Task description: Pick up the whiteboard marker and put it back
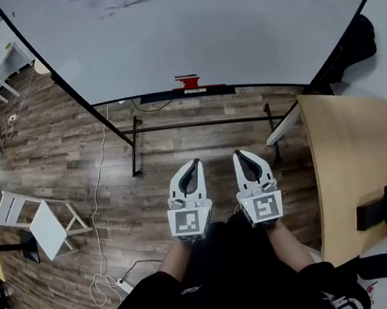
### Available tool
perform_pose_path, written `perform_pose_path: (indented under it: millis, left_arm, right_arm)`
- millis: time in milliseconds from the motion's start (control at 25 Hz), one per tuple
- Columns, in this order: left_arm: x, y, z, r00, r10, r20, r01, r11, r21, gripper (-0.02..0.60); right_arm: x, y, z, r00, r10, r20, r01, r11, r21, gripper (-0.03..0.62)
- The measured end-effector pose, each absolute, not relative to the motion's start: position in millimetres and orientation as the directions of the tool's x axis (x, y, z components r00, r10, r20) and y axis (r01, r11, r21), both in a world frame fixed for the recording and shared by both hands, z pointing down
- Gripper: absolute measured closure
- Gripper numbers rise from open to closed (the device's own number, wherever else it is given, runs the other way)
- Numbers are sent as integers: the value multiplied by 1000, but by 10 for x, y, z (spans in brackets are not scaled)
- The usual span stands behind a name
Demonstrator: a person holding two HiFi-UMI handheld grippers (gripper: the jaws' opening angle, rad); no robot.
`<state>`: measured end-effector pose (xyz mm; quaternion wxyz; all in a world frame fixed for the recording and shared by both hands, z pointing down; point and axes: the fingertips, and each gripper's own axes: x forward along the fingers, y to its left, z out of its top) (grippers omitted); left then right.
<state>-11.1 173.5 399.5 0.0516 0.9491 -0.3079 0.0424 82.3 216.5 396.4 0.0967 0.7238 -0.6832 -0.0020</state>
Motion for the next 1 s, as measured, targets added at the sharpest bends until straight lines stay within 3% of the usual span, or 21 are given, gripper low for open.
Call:
perform_pose_path:
  millis: [280,1000]
  left_arm:
    - [-24,1444,4150,806,-589,60,-591,-797,121,575]
    - [932,137,4317,758,-639,130,-652,-751,104,575]
  right_arm:
    - [842,1742,3994,34,-998,55,-984,-23,176,592]
    - [1643,309,4238,-94,-990,106,-985,108,134,592]
